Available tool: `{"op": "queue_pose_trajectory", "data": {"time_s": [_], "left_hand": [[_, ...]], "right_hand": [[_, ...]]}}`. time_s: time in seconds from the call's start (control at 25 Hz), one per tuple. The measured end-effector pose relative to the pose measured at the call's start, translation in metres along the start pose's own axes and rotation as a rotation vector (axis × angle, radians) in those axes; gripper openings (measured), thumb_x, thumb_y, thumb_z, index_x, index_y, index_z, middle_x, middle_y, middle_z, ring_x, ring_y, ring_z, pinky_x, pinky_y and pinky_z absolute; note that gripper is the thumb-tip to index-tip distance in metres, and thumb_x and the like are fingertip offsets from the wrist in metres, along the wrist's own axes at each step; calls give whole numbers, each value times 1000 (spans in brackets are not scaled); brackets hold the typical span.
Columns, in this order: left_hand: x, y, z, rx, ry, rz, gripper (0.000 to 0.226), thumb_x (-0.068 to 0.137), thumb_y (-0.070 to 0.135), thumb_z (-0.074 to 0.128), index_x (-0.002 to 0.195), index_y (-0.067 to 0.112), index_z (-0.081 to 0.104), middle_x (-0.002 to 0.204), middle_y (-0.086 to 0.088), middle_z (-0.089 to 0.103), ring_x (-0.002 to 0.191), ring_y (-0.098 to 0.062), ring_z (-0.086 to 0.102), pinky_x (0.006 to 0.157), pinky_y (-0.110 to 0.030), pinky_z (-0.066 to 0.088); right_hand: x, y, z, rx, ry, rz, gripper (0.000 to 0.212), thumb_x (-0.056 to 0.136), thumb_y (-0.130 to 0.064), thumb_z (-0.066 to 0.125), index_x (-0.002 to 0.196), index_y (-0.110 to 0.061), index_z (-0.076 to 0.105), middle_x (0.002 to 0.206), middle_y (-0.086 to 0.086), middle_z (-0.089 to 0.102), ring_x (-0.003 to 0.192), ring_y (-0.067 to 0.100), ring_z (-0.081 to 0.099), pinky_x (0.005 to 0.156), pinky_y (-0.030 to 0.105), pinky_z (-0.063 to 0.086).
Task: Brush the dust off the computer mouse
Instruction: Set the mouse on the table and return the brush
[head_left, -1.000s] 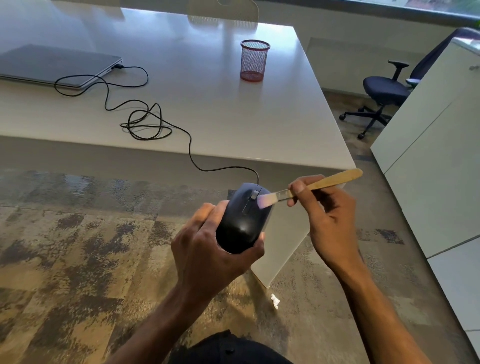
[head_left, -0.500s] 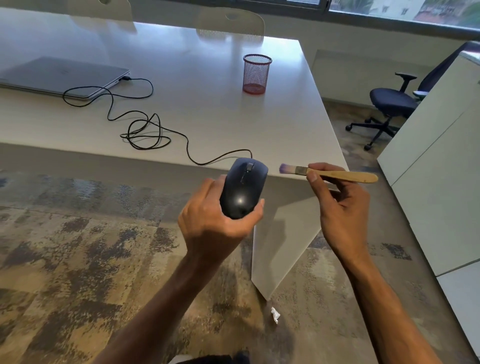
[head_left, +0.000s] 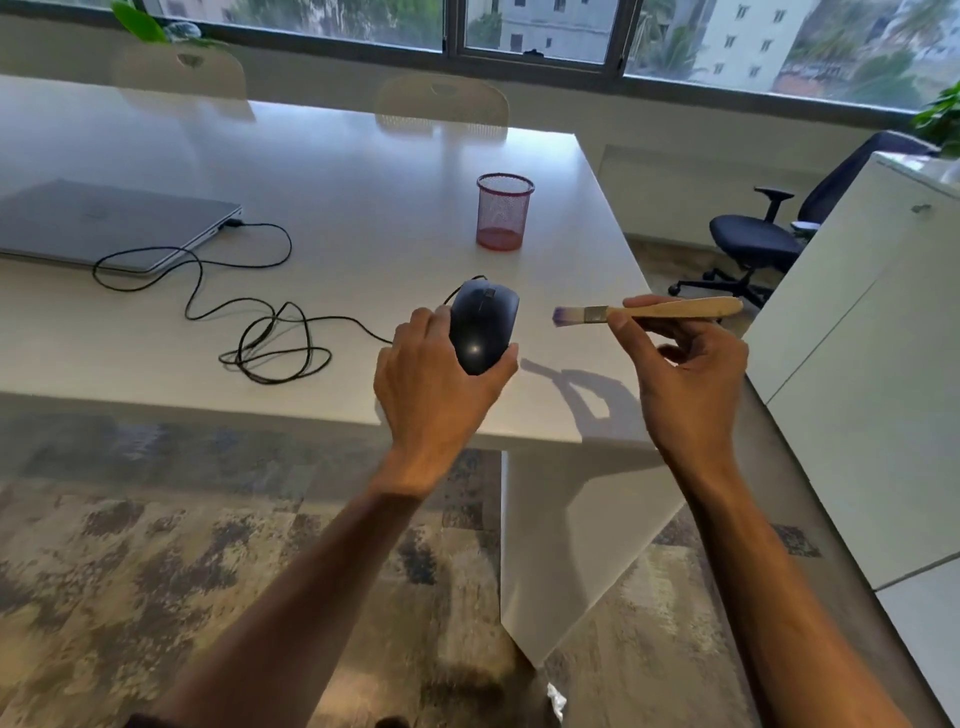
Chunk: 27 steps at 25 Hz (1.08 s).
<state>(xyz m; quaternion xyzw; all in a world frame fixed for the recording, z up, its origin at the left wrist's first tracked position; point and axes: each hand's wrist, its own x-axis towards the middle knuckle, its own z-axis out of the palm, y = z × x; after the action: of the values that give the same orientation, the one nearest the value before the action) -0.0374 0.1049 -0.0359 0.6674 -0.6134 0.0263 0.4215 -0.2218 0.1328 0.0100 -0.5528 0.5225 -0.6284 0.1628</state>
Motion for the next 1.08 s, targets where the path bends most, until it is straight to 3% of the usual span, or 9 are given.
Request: {"op": "queue_pose_trajectory", "data": {"time_s": [0.28, 0.52, 0.72, 1.0, 1.08], "left_hand": [[76, -26, 49, 89, -71, 46, 67, 76, 71, 59, 112, 14, 62, 107, -3, 63, 97, -22, 57, 82, -37, 42], [101, -31, 84, 196, -144, -16, 69, 70, 73, 62, 107, 15, 64, 105, -2, 66, 96, -22, 59, 76, -34, 35], [112, -28, 95, 228, -142, -43, 67, 67, 74, 63, 97, 14, 66, 99, -2, 67, 93, -22, 60, 78, -36, 37], [118, -22, 103, 298, -116, -23, 69, 64, 77, 61, 91, 14, 66, 93, -3, 69, 91, -21, 60, 79, -36, 36], [120, -20, 107, 317, -141, -15, 72, 64, 81, 59, 92, 14, 66, 93, -3, 69, 91, -20, 61, 80, -36, 37]], "right_hand": [[50, 11, 45, -59, 27, -41, 14, 90, -27, 69, 102, -22, 70, 101, -4, 73, 92, 5, 69, 73, 8, 52], [86, 23, 54, -65, 9, -25, 16, 89, -25, 71, 102, -16, 73, 97, -3, 74, 91, 8, 70, 80, 19, 54], [113, 38, 64, -69, -60, -32, 17, 88, -25, 73, 101, -14, 75, 98, 0, 74, 87, 9, 70, 71, 11, 52], [148, 71, 88, -85, -165, -61, 18, 86, -25, 73, 96, -10, 76, 96, 1, 75, 87, 11, 71, 70, 11, 50], [161, 74, 96, -89, -183, -62, 17, 86, -22, 74, 96, -8, 76, 96, 2, 75, 87, 13, 71, 74, 17, 53]]}}
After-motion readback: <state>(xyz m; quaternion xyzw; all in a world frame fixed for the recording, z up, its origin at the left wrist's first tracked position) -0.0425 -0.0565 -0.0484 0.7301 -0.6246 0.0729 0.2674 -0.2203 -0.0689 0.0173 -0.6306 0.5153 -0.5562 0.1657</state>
